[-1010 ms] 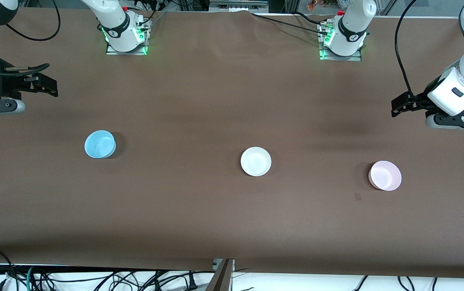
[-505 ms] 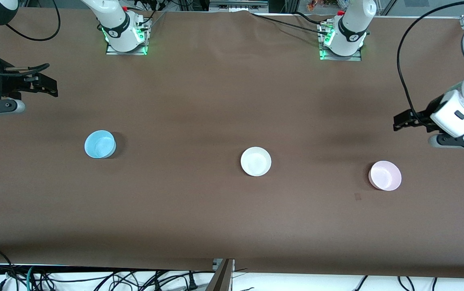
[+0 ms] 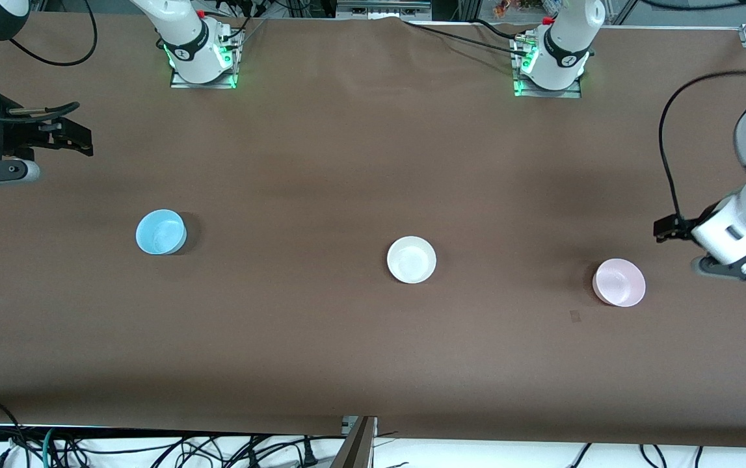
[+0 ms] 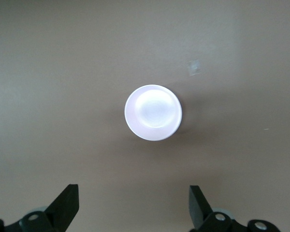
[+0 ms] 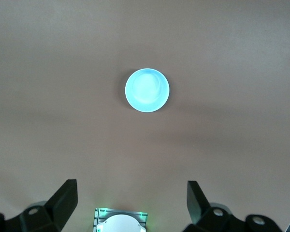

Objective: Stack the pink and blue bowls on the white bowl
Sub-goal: 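Lower the left gripper onto the rim of the pink bowl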

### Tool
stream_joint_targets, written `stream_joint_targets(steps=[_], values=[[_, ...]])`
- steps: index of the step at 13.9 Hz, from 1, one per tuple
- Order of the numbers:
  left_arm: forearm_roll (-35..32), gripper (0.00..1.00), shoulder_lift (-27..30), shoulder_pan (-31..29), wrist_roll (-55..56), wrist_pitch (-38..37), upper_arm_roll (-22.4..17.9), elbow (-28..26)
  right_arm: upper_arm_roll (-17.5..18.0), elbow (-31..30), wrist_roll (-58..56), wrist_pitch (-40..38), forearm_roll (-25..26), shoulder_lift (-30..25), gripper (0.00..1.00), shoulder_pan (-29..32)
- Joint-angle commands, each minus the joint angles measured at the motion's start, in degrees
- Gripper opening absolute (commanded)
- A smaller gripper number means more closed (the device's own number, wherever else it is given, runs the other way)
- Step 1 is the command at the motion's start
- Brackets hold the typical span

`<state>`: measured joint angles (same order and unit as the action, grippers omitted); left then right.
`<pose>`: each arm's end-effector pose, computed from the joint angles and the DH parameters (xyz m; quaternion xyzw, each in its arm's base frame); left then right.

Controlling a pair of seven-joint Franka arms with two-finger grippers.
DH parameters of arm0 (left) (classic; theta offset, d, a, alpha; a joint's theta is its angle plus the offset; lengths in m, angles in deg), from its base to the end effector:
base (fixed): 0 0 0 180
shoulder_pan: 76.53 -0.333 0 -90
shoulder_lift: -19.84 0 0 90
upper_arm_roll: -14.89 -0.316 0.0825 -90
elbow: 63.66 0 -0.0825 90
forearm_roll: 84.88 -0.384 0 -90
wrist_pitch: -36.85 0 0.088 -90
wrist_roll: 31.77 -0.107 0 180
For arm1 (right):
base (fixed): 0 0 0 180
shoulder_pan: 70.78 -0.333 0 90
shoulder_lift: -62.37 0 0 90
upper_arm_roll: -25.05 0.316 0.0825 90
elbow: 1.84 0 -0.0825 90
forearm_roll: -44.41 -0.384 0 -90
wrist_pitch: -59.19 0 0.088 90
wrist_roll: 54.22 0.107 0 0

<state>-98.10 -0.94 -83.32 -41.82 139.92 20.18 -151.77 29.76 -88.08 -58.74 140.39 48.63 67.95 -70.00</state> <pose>0.6555 0.0439 0.4399 -0.9889 0.1035 0.0587 0.0888 0.5654 0.0278 0.5888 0.9926 0.0713 -0.0925 0.0323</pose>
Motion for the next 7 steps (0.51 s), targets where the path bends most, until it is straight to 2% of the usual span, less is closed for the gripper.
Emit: stream_joint_targets(steps=[1,4,7], values=[[-2.6,1.0,-7.5,-2.3,-8.3,6.3,0.2,2.4,0.1,1.4,-0.4,-0.3,-1.1,0.7,1.0,0.5],[-2.1,1.0,-12.7,-3.6,-19.6,13.6,0.2,2.3,0.1,1.4,-0.4,-0.3,-1.1,0.7,1.0,0.5],[-2.0,1.0,-16.3,-3.7,-26.0,14.1,0.3,2.2,0.1,1.4,-0.4,-0.3,-1.1,0.7,1.0,0.5]])
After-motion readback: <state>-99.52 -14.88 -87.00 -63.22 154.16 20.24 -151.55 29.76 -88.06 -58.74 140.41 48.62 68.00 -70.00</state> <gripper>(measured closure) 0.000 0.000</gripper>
